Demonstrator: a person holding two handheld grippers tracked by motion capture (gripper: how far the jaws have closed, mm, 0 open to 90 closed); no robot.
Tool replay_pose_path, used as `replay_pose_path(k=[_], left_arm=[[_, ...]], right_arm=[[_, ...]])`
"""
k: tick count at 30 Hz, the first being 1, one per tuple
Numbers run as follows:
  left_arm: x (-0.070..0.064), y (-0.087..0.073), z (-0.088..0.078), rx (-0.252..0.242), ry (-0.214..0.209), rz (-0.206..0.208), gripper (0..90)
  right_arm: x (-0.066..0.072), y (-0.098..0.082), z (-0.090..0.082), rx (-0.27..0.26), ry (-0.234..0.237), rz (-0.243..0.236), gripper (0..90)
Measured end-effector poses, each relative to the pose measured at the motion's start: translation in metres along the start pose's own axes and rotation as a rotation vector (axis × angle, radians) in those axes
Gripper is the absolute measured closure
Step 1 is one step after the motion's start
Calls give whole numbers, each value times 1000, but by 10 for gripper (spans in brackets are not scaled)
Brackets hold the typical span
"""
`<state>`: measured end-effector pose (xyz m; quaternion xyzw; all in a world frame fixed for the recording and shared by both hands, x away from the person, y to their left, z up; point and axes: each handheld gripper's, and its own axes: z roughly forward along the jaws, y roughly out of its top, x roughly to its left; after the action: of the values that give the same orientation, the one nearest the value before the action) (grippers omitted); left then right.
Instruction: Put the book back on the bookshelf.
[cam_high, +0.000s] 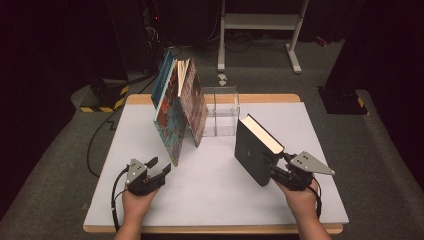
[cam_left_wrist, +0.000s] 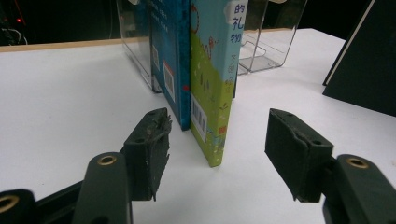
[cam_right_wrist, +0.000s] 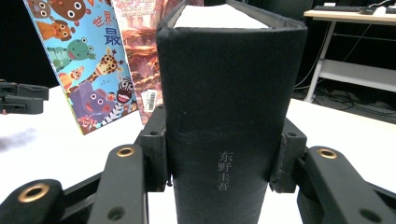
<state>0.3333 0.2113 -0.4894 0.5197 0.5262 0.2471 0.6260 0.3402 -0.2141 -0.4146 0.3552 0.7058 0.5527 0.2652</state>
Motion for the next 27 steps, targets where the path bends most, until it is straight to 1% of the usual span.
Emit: replay_pose_path(k=[3,5,6,8,10,11,13,14,16,21,22,25,27], left_arm=[[0,1,-1,-4,-1,-4,396],[1,1,-1,-6,0,-7,396],[2,1,-1,-1,0,3,396],[2,2,-1,-5,1,-2,397],[3,2,-1,2,0,3,396],[2,1,-1,-1,0,-6,396],[1,0,-1,-4,-3,-6,396],[1,0,-1,1,-3,1,396],[1,0,0,1,-3,1,397],[2,-1,0,7,-1,3,397],[2,-1,0,8,-1,0,397],[3,-2,0,10,0,0,398],[3,-1,0,8,-1,-3,398]], right_arm=[[0,1,1,5,7,5,495],[-1,1,2,13,21,10,459],[-1,2,3,18,23,11,437],[0,3,5,19,26,15,395],[-1,6,7,26,27,27,362],[-2,8,8,27,20,30,343],[-3,11,11,34,11,41,313],[-3,13,12,34,9,44,305],[-3,18,13,31,4,45,303],[-2,25,18,40,20,51,304],[-1,26,19,49,13,47,305],[2,28,21,53,-2,39,309],[5,29,22,44,-13,28,323]])
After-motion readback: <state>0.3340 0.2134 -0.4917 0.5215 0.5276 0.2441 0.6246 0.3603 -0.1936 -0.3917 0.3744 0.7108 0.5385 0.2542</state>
